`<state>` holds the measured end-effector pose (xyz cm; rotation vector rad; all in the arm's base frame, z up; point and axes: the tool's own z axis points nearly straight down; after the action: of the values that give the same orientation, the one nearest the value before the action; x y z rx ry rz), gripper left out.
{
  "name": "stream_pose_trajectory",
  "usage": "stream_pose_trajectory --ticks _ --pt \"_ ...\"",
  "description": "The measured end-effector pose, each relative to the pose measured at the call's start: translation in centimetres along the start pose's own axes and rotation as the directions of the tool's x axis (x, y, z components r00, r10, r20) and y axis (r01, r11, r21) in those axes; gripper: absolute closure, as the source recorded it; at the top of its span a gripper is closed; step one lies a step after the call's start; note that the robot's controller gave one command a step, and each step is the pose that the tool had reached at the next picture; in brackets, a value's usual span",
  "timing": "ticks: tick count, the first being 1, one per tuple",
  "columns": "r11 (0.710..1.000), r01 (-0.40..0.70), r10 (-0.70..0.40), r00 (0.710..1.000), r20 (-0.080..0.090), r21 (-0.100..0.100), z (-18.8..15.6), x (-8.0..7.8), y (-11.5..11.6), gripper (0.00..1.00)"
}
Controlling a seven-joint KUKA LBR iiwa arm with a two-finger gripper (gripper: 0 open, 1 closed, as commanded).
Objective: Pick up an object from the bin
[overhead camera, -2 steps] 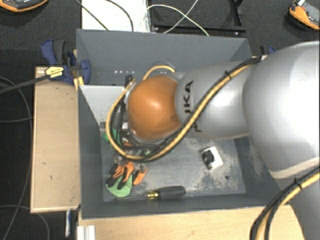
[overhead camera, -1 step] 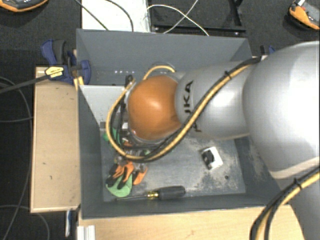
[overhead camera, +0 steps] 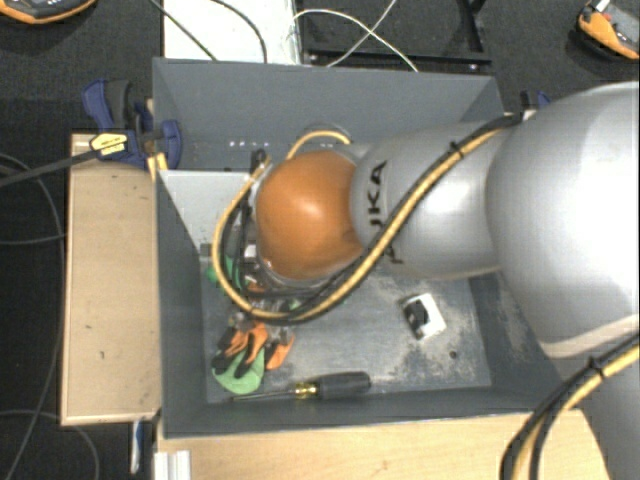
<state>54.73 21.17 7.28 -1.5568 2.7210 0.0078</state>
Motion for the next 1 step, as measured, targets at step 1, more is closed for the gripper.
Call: stream_pose_trajectory --ticks 1 --pt "1.0 -0.001 0.001 1.0 -0.002 -0.003 -0.63 0.08 0.09 1.0"
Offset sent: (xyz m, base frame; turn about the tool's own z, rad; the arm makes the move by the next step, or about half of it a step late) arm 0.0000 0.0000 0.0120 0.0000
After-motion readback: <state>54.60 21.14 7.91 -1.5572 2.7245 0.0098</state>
